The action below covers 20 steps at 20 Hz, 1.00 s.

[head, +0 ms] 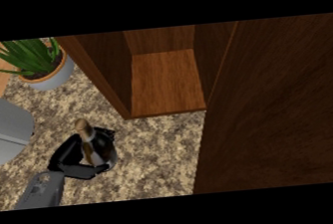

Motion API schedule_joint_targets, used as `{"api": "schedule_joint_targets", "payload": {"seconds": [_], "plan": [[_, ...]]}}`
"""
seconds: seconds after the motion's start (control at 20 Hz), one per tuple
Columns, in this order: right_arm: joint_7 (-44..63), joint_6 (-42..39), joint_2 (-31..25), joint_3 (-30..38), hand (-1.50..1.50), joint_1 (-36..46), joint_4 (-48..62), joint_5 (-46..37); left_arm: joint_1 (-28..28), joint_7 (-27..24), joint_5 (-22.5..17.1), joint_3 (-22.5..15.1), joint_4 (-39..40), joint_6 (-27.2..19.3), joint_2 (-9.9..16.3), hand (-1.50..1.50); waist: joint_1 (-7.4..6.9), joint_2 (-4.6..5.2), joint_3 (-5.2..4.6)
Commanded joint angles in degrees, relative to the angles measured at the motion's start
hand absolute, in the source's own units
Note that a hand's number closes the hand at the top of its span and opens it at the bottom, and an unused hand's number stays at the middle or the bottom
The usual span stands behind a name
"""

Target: Pick up the wine, place it into the cabinet and close the cabinet

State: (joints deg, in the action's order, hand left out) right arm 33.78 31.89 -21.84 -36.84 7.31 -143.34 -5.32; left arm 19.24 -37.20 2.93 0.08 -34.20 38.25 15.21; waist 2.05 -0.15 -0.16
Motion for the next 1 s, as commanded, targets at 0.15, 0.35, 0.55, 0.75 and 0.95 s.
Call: {"api": "schedule_joint_targets", "payload": {"seconds": [0.15, 0.35, 0.55, 0.75, 0.95], "plan": [[2.8, 0.7, -2.1, -1.4, -1.5, -2.6, -9.3, -4.5, 0.2, -9.8, 0.3, -1.8, 0.8, 5.4, -0.4, 1.5, -0.38, -0.11, -0.01], [0.8, 1.5, -1.3, -1.5, -1.5, -2.1, -6.4, -3.5, -0.9, -13.4, 1.3, -3.8, -0.3, 3.5, -1.0, 1.5, -0.89, -0.02, 0.03], [2.0, 2.4, -3.3, -3.7, -1.5, -4.7, -10.8, -4.7, -1.6, -14.5, -0.9, -2.2, -1.3, 1.5, 1.5, 1.5, -0.69, -0.28, 0.05], [0.4, 2.6, -4.7, -0.8, -1.5, -4.8, -9.2, -1.4, -5.3, -10.6, -6.7, 4.9, -2.3, -14.7, -3.9, 1.5, -1.54, -0.51, 0.15], [-1.5, 3.3, -4.8, -2.4, -1.5, -6.3, -8.2, -4.1, -10.8, -9.5, -8.8, 4.6, -8.9, -16.8, -7.2, 1.5, -2.0, -0.38, 0.18]]}}
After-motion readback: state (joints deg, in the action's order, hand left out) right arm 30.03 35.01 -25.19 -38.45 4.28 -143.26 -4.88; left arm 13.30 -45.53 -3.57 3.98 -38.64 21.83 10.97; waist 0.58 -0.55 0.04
